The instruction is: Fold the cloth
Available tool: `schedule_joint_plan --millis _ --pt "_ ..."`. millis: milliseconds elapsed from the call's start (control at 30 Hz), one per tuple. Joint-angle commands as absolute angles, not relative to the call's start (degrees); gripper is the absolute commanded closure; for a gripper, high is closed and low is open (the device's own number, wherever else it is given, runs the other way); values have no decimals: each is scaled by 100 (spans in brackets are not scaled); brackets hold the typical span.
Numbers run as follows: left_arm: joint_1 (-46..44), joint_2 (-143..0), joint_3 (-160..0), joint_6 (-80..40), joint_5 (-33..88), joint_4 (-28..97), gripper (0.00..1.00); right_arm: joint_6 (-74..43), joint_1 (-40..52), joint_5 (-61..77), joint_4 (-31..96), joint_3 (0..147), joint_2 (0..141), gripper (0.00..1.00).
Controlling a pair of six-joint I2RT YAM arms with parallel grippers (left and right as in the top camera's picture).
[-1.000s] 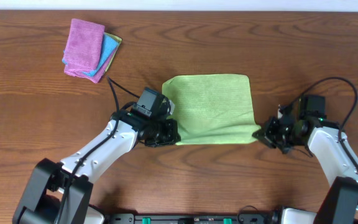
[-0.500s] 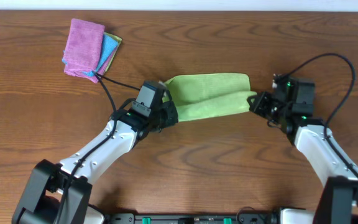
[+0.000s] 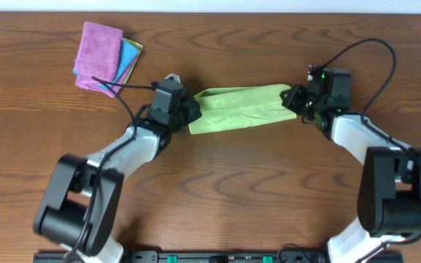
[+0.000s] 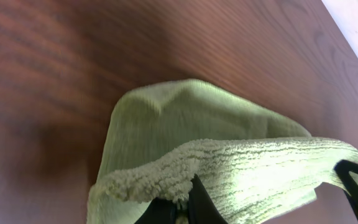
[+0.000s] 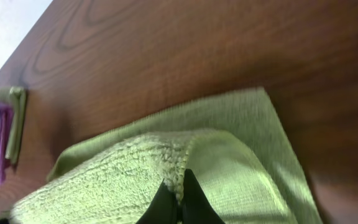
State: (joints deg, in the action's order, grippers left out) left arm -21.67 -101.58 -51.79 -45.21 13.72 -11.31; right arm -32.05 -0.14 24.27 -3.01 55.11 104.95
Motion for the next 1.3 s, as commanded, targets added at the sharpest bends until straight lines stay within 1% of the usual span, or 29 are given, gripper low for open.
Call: schedule_joint_plan --millis 0,233,400,467,500,533,600,633,733,867,933,967,1000,1033,1067,1167,1233,1267 --pt "-2012 -10543 -5581 -4501 1061 -1120 94 -3253 8 1844 -257 5776 10604 99" --pt "-2010 -11096 -6099 -4495 1057 -1125 94 -3153 40 1299 231 5824 10602 99" --pt "-2010 -11253 -6158 -4477 1057 -1111 93 -3098 40 847 301 5824 10602 99" --pt "-2010 -11284 -6158 -4397 1052 -1100 81 -3098 40 679 301 5824 10602 98" --pt "-2010 -11284 -6158 -4307 1055 -1096 72 -3096 40 622 301 5824 10602 96" --pt "-2010 -11281 -6158 -4180 1057 -1092 60 -3048 40 596 301 5824 10602 85" --pt "-2005 -11279 -6158 -3981 1059 -1059 37 -2987 40 596 307 5824 10602 70" --pt "-1988 -11271 -6165 -3854 1105 -1004 30 -2991 36 598 316 5824 10597 65" --pt "-1911 -11257 -6257 -3721 1347 -805 24 -2993 30 600 364 5826 10516 56" --pt "-1822 -11163 -6523 -3568 1612 -534 26 -2991 30 598 534 5826 10217 49" --pt "-1800 -11048 -6731 -3485 1640 -362 27 -2982 23 554 698 5826 10005 44" --pt "-1802 -11000 -6820 -3461 1640 -296 28 -2982 10 537 777 5826 9939 41" --pt "-1802 -10940 -6914 -3459 1640 -228 32 -2980 -12 537 884 5826 9865 39" --pt "-1802 -10888 -7015 -3463 1645 -180 39 -2976 -43 537 1011 5826 9806 37" --pt "-1802 -10864 -7102 -3470 1695 -150 43 -2974 -71 537 1116 5826 9786 36" --pt "-1852 -10864 -7218 -3546 1804 -167 68 -2971 -150 580 1380 5824 9795 32" --pt "-1916 -10892 -7216 -3592 1780 -156 87 -2947 -174 672 1461 5824 9817 30" --pt "-1955 -10925 -7218 -3603 1780 -156 93 -2867 -176 738 1455 5824 9852 29"
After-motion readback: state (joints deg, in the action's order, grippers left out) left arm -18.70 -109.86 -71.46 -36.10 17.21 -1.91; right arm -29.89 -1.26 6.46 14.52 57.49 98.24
